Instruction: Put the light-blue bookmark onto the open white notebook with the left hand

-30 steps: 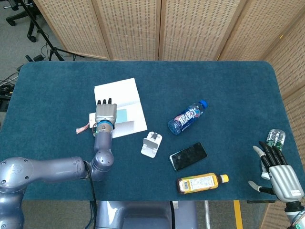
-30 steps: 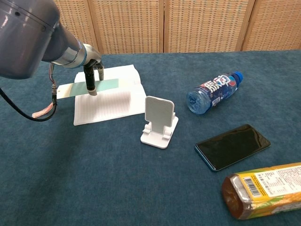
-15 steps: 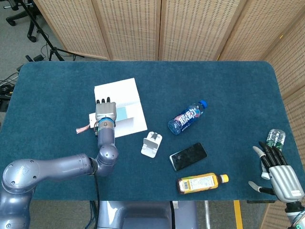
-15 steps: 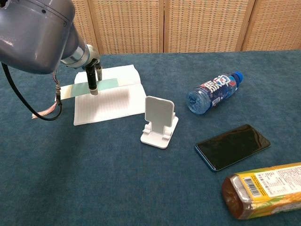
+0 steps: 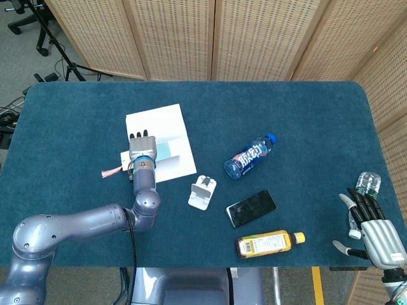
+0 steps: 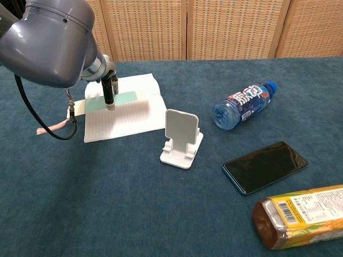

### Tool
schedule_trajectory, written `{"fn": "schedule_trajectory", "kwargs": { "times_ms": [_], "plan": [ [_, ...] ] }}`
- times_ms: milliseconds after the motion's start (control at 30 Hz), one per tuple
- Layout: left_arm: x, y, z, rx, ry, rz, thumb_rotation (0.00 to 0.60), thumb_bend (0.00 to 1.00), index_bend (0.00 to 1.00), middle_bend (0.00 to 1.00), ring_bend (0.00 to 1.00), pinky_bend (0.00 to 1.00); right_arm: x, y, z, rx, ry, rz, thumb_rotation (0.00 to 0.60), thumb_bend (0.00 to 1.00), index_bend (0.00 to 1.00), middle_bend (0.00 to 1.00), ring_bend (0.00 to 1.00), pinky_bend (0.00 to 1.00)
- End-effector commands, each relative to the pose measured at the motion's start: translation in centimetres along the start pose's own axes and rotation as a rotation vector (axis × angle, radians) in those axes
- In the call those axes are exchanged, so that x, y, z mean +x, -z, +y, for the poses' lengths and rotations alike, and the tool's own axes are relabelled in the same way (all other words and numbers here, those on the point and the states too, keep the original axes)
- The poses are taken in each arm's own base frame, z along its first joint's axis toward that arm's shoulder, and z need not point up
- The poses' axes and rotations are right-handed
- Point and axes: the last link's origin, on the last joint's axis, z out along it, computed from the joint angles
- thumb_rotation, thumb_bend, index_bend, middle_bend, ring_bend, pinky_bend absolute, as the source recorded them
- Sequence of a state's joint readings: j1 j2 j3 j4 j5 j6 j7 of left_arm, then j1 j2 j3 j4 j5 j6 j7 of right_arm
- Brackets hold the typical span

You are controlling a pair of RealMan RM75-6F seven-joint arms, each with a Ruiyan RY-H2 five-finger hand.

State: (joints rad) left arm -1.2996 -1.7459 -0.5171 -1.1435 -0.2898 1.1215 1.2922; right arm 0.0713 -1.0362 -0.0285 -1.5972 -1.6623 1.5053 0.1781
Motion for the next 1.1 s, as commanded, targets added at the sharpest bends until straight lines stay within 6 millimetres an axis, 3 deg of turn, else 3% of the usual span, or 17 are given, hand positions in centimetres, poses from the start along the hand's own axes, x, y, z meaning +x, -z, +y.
{"fn": "schedule_trajectory", "kwargs": {
  "times_ms": [33, 1100],
  "plan": [
    [0.0, 0.0, 0.1, -0.001, 0.002, 0.0, 0.6, 0.31, 0.38, 0.0, 0.0, 0.0, 0.0, 0.0, 0.0, 0.0, -0.001, 0.001, 0.6, 0.0, 0.0, 0.0, 0.0, 0.0],
    [-0.1, -1.3, 1.9, -0.016, -0.001, 0.024, 0.6, 0.31, 0.38, 0.0, 0.0, 0.0, 0.4, 0.0, 0.4, -0.003, -0.02, 0.01, 0.6, 0.0, 0.0, 0.0, 0.0, 0.0]
  ]
}}
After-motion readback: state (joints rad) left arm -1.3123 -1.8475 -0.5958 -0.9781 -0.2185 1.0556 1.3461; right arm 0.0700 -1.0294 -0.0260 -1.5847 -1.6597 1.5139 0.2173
